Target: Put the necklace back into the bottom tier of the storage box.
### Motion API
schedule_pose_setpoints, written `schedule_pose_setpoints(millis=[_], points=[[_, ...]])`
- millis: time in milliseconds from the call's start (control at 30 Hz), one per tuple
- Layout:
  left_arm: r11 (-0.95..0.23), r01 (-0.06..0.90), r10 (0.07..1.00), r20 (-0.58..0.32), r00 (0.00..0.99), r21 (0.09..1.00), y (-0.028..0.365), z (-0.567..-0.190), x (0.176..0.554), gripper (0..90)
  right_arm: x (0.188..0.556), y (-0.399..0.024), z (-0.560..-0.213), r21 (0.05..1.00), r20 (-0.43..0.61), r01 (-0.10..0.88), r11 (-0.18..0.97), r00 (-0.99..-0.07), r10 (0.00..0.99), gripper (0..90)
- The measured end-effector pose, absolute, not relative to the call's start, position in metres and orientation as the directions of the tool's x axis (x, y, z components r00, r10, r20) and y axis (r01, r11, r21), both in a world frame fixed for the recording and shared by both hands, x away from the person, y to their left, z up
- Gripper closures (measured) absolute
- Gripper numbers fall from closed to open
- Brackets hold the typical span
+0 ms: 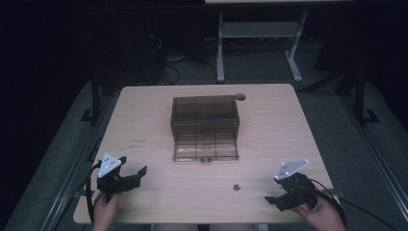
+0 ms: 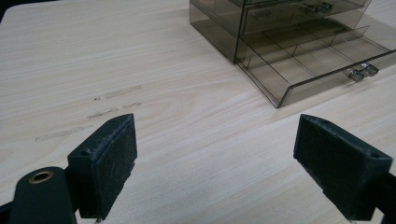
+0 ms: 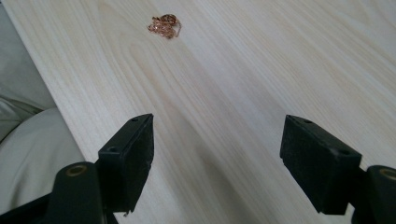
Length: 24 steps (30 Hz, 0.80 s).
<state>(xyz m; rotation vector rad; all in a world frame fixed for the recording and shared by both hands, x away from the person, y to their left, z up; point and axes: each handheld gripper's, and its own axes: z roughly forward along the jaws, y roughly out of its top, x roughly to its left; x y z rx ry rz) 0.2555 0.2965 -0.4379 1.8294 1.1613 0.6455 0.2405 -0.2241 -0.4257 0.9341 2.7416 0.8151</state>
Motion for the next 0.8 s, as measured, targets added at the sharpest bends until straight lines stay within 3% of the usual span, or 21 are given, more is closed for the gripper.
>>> schedule_pose_setpoints(millis=[800], points=[[-0.205,0.472,0.898,-0.026,0.439,0.858,0.296,-0.44,0.257,13.0,0.256,-0.188,-0.423,0.51,0.063,0.492,0.706,-0.84,0.539,23.4]])
